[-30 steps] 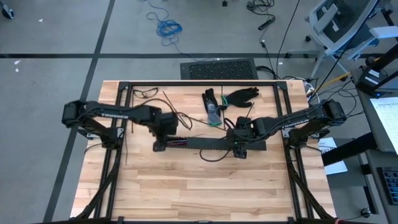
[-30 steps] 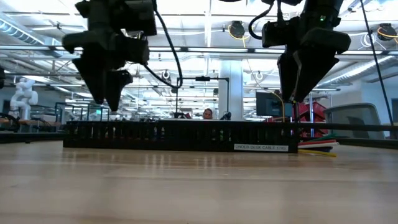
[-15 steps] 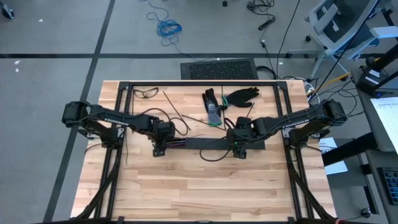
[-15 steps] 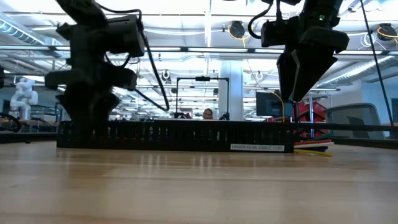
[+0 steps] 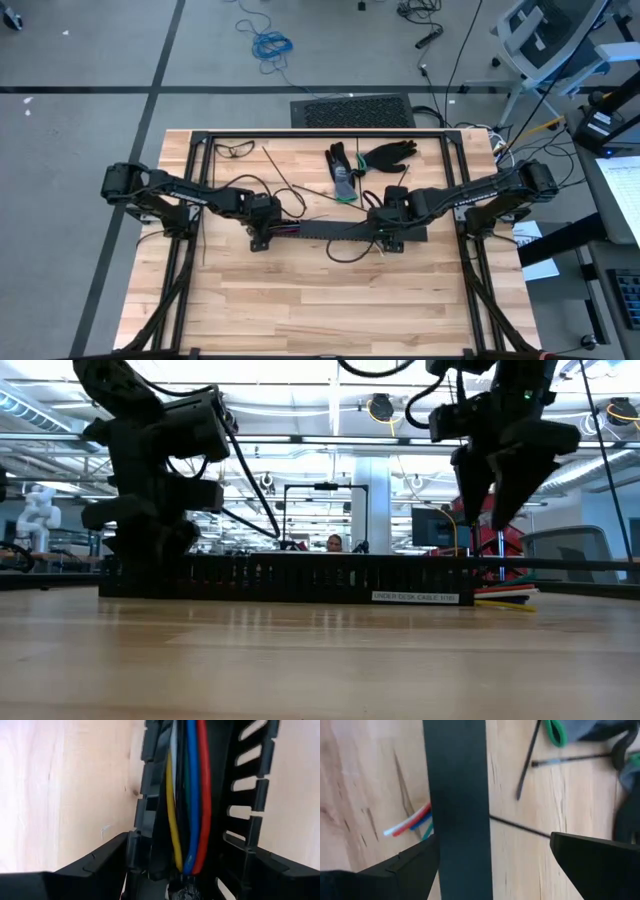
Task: Ziptie cables
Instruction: Close the black cable duct
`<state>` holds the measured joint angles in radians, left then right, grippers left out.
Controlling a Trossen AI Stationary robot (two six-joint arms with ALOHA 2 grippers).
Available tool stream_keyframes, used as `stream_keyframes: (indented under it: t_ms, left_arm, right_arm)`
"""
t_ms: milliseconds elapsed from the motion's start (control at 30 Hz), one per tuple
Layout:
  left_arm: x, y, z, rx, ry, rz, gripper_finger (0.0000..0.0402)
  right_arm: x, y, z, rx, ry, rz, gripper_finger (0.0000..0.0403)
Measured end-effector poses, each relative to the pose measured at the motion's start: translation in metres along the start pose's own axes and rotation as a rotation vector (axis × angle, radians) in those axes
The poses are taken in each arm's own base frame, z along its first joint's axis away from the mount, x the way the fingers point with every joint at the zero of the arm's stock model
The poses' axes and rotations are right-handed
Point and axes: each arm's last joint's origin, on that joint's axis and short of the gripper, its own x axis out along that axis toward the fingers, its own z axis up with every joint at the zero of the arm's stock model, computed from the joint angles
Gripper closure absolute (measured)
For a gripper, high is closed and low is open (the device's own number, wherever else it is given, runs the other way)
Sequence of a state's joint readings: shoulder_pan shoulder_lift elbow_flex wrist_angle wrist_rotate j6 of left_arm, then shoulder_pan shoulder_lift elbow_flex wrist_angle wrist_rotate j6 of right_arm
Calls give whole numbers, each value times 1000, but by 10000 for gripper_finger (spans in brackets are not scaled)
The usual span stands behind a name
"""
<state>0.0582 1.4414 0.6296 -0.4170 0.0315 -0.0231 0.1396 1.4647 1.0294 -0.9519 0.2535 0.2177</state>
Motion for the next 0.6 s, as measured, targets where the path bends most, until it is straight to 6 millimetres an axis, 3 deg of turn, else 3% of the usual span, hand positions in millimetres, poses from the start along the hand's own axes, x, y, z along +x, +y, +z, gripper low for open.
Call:
stream_keyframes:
  t_ms: [100,233,600]
  left_arm:
    - [0,0,1,-78,-10,-1,109]
    - [0,1,2,-41,-24,42,109]
    - [0,2,4,-45,-48,75,109]
  right_arm:
    - [0,-1,-2,14,27,17,37]
    - [0,1,-2,-42,33,65,37]
    - [1,0,4,113,-12,91,37]
